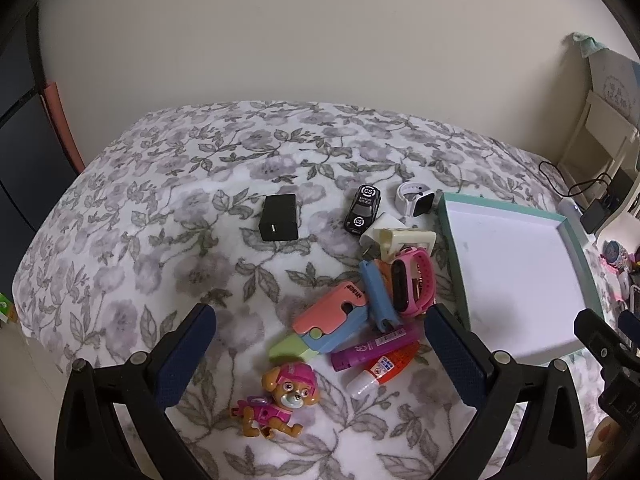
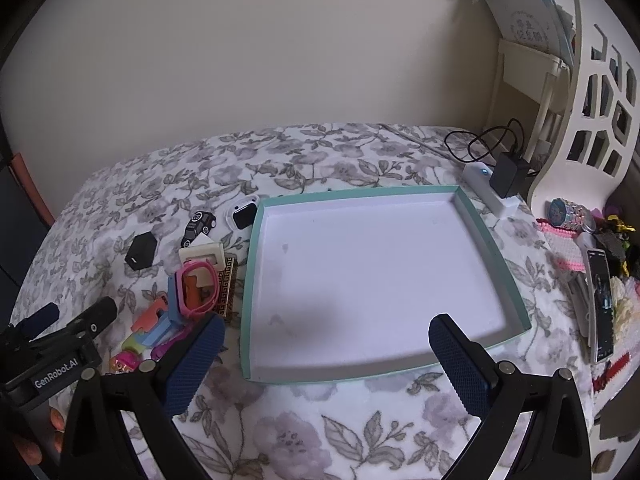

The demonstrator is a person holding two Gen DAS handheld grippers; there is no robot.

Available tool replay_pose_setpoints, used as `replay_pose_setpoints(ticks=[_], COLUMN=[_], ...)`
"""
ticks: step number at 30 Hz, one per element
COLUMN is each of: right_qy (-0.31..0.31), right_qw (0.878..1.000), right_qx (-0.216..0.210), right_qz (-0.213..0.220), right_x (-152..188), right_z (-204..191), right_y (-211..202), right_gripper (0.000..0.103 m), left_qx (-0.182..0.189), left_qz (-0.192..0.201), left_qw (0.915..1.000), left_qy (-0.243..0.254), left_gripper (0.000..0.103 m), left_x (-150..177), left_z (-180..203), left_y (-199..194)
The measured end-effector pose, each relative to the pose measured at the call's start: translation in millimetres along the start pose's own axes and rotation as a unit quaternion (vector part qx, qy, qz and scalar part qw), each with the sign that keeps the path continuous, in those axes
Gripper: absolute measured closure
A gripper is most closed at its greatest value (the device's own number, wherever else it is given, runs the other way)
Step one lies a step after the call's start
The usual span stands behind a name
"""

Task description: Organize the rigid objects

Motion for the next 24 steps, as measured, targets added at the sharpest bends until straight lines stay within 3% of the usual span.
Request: replay_pose_setpoints(ticks=[24], right_qy=[0.005], right_qw=[1.0], right_qx=[-0.024], right_qz=[-0.016], right_x=[6.7], right_z=[-10.1], right_y=[17.1], right_gripper=[0.0], left_qx=[-0.023], left_qz=[-0.035], left_qw=[0.999], left_qy=[-0.017], left_gripper=[0.0], left_x=[4.7], left_z=[-15.1], left_y=[12.8])
Point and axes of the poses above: each gripper's, at about its wrist camera, not at the fingertips, and y roughly the way its jaws point, z to its right, x to its underside, the point moved 6 cm from there along y, roughly the way its jaws point, and after that the axes turned 7 degrees about -x, right-handed, at the moved point
